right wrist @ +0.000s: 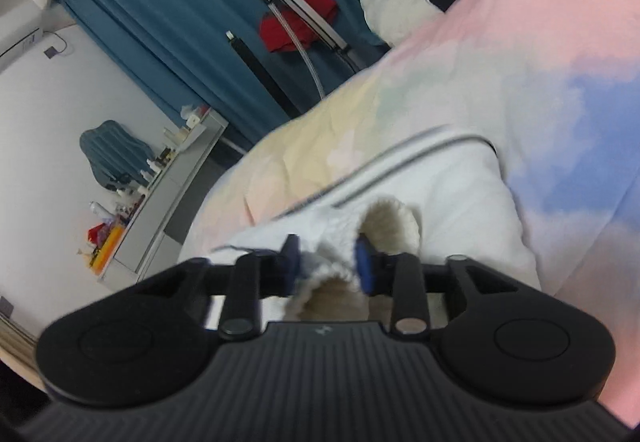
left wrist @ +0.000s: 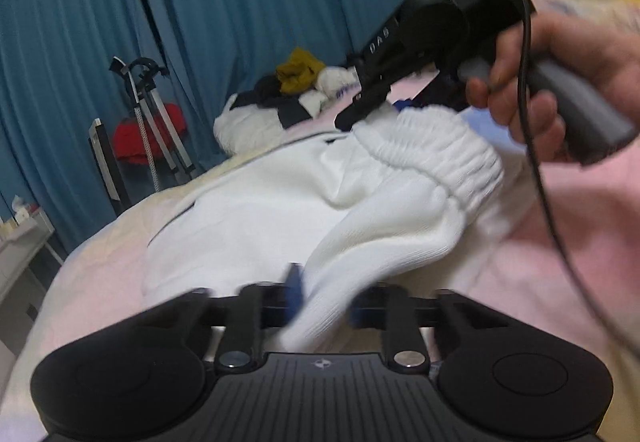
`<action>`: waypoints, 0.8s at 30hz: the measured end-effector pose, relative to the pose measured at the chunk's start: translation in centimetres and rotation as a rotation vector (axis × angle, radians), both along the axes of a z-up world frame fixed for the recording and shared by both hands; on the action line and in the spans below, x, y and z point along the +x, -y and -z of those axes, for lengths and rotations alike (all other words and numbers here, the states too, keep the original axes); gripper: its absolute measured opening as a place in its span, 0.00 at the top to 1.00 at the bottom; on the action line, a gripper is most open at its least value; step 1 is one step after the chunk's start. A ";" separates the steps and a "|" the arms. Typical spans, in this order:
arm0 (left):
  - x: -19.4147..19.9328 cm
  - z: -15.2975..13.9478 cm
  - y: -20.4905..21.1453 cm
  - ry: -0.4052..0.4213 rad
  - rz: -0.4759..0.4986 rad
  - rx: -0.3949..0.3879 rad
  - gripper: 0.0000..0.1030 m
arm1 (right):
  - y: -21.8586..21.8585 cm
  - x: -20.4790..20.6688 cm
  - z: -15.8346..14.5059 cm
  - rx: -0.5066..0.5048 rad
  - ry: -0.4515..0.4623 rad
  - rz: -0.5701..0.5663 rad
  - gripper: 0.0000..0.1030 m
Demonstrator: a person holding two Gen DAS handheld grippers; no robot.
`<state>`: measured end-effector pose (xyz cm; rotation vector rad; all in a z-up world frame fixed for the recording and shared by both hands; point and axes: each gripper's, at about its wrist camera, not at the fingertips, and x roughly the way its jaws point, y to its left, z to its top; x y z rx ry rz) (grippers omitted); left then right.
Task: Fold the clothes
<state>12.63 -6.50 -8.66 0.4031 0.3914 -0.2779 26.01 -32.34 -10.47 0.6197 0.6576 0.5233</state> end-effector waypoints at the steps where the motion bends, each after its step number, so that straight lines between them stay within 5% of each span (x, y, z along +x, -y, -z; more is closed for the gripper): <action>1: -0.3 -1.0 0.3 0.026 0.002 -0.027 0.90 | 0.0 0.0 -0.8 0.006 0.022 0.009 0.75; 4: -1.0 -4.0 1.3 0.104 0.009 -0.108 0.91 | 0.9 0.2 -3.4 0.046 0.091 0.030 0.78; 9: 0.5 -4.9 3.7 0.077 0.094 -0.168 0.91 | 3.6 1.2 -6.4 0.054 0.184 0.076 0.81; 11: 1.3 -3.5 5.0 0.033 0.131 -0.128 0.90 | 4.9 1.8 -5.6 0.015 0.187 0.104 0.82; 15: 3.2 0.6 6.3 -0.099 0.154 -0.077 0.87 | 6.7 3.3 0.1 -0.076 0.048 0.145 0.83; 18: 3.3 1.1 6.0 -0.097 0.168 -0.079 0.85 | 7.4 4.0 3.5 -0.067 -0.013 0.148 0.83; 21: 2.7 0.7 5.7 -0.098 0.179 -0.109 0.78 | 7.7 4.1 3.6 -0.030 -0.023 0.157 0.83; 24: 2.7 0.4 4.7 -0.118 0.181 -0.111 0.55 | 7.4 2.9 2.4 -0.070 0.013 0.166 0.79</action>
